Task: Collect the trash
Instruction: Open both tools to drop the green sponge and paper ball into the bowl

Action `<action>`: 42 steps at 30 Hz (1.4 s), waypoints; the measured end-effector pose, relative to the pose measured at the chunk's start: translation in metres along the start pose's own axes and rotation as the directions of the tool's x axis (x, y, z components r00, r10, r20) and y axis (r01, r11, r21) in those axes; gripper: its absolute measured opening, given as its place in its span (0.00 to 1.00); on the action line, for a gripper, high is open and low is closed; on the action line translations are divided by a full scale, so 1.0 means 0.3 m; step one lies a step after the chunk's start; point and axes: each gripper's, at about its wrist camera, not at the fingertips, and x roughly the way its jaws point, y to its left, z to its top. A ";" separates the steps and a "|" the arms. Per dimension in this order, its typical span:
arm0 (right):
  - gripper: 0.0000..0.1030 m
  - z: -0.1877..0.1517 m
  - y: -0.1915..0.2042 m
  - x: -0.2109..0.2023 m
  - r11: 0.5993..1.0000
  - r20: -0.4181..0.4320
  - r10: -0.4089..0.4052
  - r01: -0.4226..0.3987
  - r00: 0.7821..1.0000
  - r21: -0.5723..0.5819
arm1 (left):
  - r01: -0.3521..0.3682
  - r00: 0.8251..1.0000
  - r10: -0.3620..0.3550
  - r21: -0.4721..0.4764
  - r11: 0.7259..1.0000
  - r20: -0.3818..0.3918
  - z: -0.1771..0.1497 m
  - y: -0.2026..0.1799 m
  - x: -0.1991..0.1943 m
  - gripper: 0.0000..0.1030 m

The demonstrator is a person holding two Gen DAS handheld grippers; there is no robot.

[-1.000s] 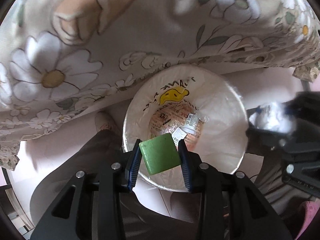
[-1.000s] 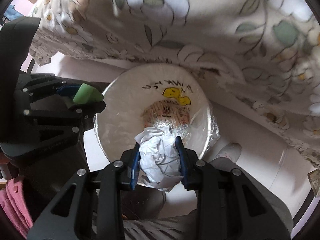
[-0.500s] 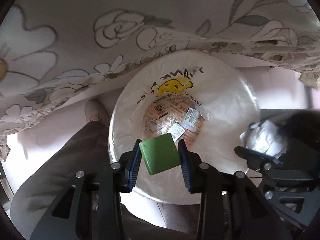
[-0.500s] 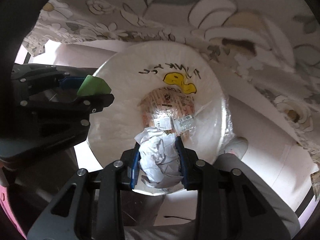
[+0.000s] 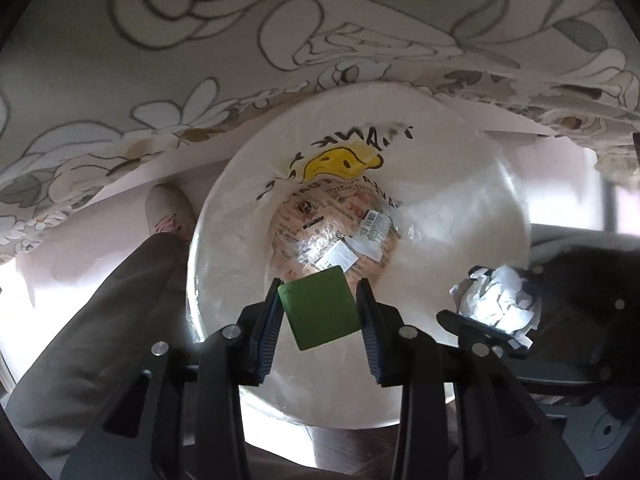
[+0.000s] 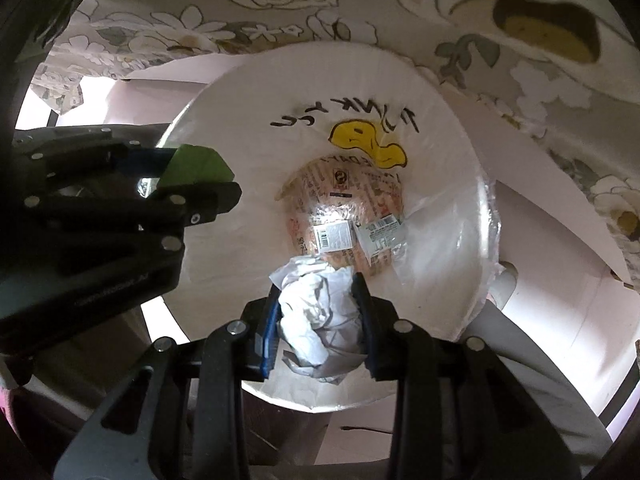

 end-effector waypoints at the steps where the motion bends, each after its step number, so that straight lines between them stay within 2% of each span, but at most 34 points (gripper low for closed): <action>1: 0.37 0.000 0.000 0.008 1.000 -0.008 0.003 -0.003 1.000 -0.002 | 0.000 1.000 0.000 0.006 1.000 -0.004 0.000 -0.006 0.004 0.38; 7: 0.54 0.002 -0.005 0.026 1.000 -0.004 -0.007 0.007 1.000 0.005 | 0.001 1.000 -0.001 0.026 1.000 0.005 0.002 -0.019 -0.004 0.44; 21: 0.54 -0.021 -0.013 -0.049 1.000 0.020 0.004 -0.004 1.000 0.010 | -0.010 1.000 0.009 0.036 0.999 0.013 -0.013 -0.022 -0.025 0.44; 36: 0.54 -0.087 -0.014 -0.215 0.999 0.108 0.018 -0.021 0.994 0.026 | -0.040 0.994 0.034 0.056 0.998 0.102 -0.081 -0.014 -0.184 0.44; 42: 0.54 -0.117 -0.022 -0.303 0.999 0.158 0.030 -0.035 0.987 0.030 | -0.030 0.986 0.021 0.053 0.998 0.164 -0.103 -0.012 -0.283 0.44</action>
